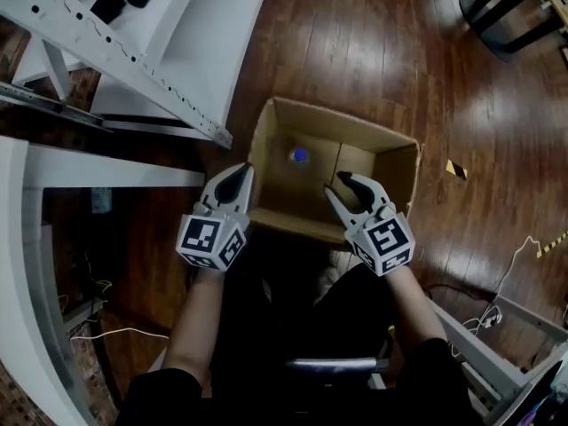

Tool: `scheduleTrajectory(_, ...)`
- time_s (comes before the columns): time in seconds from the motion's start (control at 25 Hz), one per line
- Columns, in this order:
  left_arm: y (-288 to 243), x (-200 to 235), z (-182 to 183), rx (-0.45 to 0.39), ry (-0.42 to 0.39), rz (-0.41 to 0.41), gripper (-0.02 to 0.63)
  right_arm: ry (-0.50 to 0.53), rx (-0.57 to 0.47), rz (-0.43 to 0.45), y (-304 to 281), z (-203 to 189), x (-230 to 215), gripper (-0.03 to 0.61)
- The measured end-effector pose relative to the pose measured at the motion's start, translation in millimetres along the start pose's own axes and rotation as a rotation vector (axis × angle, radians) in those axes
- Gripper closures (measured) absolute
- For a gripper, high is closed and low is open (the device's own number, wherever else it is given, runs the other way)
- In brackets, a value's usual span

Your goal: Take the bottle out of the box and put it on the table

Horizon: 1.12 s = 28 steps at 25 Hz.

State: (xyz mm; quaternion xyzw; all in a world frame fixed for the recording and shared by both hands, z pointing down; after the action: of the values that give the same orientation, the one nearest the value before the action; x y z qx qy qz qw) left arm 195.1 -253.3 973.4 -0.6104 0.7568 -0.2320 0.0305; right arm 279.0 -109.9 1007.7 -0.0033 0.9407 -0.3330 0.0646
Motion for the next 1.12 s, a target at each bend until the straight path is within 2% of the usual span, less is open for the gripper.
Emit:
scheduleTrajectory(0.12,-15,18,-22,-0.003,-0.028,0.062,0.612,0.068,-0.002,-0.003,-26,-17,-11,0.451)
scheduleTrajectory(0.2,-21,25,-31,0.016,-0.068,0.097,0.612,0.072,-0.012,0.006,-36,-21,-17,0.451)
scheduleTrajectory(0.28,-23,28,-34,0.022,-0.074,0.091,0.612,0.045,-0.019,0.022,-42,-21,-22,0.435)
scheduleTrajectory(0.36,-22,28,-32,0.02,-0.038,0.063,0.612,0.031,-0.01,0.029,-49,-22,-27,0.433)
scheduleTrajectory(0.4,-21,29,-31,0.022,-0.025,0.061,0.612,0.039,-0.002,0.031,-54,-22,-29,0.432)
scheduleTrajectory(0.44,-20,30,-30,0.026,-0.025,0.071,0.612,0.053,0.007,0.037,-58,-23,-30,0.404)
scheduleTrajectory(0.56,-13,26,-34,0.039,-0.056,0.089,0.612,0.096,0.056,0.078,-76,-35,-30,0.37)
scheduleTrajectory(0.68,-7,24,-44,0.053,-0.035,0.069,0.612,0.11,0.143,0.114,-108,-59,-34,0.203)
scheduleTrajectory(0.76,-4,24,-49,0.058,-0.03,0.07,0.612,0.096,0.183,0.124,-131,-73,-39,0.128)
scheduleTrajectory(0.96,8,28,-51,0.035,0.051,0.064,0.612,0.081,0.247,0.13,-186,-99,-41,0.121)
scheduleTrajectory(1.12,19,22,-51,0.026,0.06,0.034,0.612,0.113,0.277,0.133,-215,-111,-40,0.121)
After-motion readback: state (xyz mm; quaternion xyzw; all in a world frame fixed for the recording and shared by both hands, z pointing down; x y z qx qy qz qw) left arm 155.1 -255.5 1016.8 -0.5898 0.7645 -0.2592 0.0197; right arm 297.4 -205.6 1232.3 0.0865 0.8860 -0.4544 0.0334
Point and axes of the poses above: the fingertips, and each gripper's own axes: y backward along the fingers, x to its left, z out of its top, the point moved 1 cm from there along y, backward along the fingers, and after that the axes turned 10 degrees about x, right-handed, at the moved point
